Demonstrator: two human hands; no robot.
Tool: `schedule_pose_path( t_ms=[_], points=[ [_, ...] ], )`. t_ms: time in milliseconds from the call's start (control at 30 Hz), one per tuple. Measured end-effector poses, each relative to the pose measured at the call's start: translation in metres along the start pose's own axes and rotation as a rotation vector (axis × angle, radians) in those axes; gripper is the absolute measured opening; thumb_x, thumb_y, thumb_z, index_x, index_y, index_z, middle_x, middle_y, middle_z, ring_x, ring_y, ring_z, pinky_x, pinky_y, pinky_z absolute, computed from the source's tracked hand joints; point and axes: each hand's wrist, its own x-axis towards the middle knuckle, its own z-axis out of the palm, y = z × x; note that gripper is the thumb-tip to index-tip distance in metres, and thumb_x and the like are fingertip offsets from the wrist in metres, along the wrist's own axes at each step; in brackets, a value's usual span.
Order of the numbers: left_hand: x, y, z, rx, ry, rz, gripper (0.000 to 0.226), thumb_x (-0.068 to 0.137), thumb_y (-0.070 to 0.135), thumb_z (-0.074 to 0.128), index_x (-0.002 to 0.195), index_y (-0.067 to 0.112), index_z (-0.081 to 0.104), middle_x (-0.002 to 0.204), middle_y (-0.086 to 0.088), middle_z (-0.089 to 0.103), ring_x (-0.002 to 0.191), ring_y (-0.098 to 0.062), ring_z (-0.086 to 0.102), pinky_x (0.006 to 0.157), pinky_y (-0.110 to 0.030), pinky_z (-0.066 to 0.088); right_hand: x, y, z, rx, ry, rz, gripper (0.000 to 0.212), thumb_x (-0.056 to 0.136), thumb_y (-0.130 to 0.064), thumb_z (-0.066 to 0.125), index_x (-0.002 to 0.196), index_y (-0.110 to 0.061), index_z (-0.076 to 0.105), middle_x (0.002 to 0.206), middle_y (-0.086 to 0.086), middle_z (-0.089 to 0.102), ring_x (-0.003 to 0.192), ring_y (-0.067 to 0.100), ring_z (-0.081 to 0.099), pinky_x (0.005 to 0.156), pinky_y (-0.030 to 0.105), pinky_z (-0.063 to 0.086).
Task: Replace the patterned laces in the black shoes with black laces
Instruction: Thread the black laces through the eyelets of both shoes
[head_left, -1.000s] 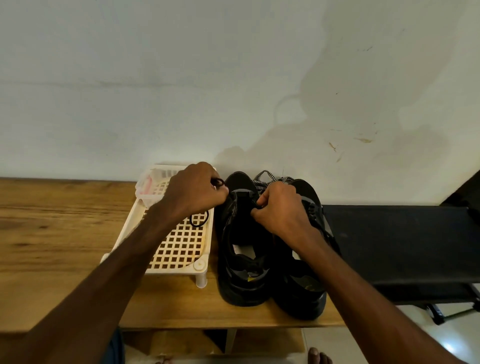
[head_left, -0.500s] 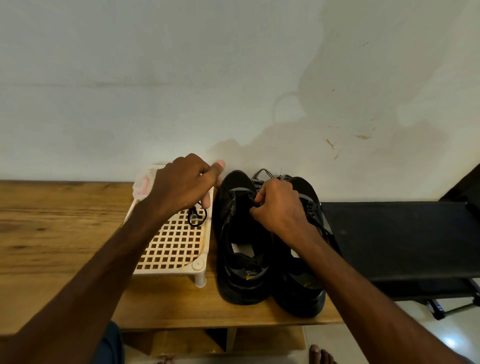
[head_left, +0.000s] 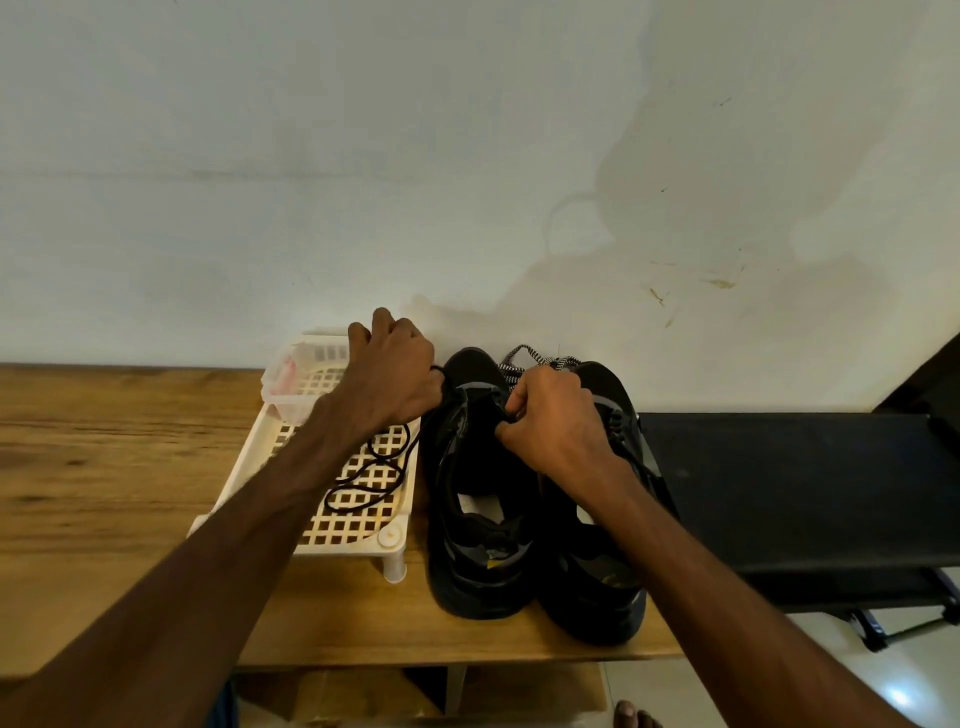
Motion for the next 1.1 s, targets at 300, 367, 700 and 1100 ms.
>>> schedule_pose_path(
  t_ms=[300,367,700,1100],
  points=[
    [-0.033,0.018,-0.079,-1.198,-0.037,0.019,0.033,0.104,0.026,0.05,0.084,0.017,0.075,0.099,0.007,0.079,0.096,-0.004,0.067,0.078,-0.025,0.045,-0.012,-0.004,-0.018,0.364,0.179,-0.23,0.016,0.097,-0.031,0.068,0.095,-0.017,0.077,0.085,-0.009,0.073,0.078,0.004,0.068,0.074,0.017,0.055],
    [-0.035,0.024,-0.085,-1.16,-0.007,0.033,0.031,0.102,0.032,0.056,0.086,0.021,0.081,0.103,0.013,0.077,0.109,0.004,0.063,0.086,-0.019,0.039,-0.017,-0.01,-0.028,0.566,0.178,-0.273,0.016,0.1,-0.022,0.064,0.107,-0.019,0.078,0.097,-0.011,0.076,0.09,0.001,0.069,0.083,0.014,0.053],
    [-0.037,0.031,-0.083,-1.418,-0.073,-0.183,0.025,0.096,0.044,0.063,0.104,0.029,0.081,0.119,0.021,0.068,0.115,-0.004,0.051,0.101,-0.037,0.031,-0.03,-0.003,-0.054,1.267,-0.199,-0.053,0.026,0.097,-0.023,0.066,0.116,-0.006,0.074,0.069,0.0,0.06,0.075,0.017,0.064,0.089,0.039,0.052],
    [-0.029,-0.009,-0.039,-0.326,0.391,-0.41,0.053,0.093,0.061,0.059,0.109,0.014,0.077,0.12,-0.009,0.067,0.122,-0.033,0.049,0.092,-0.044,0.043,-0.029,0.012,-0.068,0.947,-0.147,0.015,0.028,0.1,-0.033,0.062,0.095,-0.012,0.08,0.06,-0.009,0.042,0.049,0.006,0.033,0.041,0.016,0.027]
  ],
)
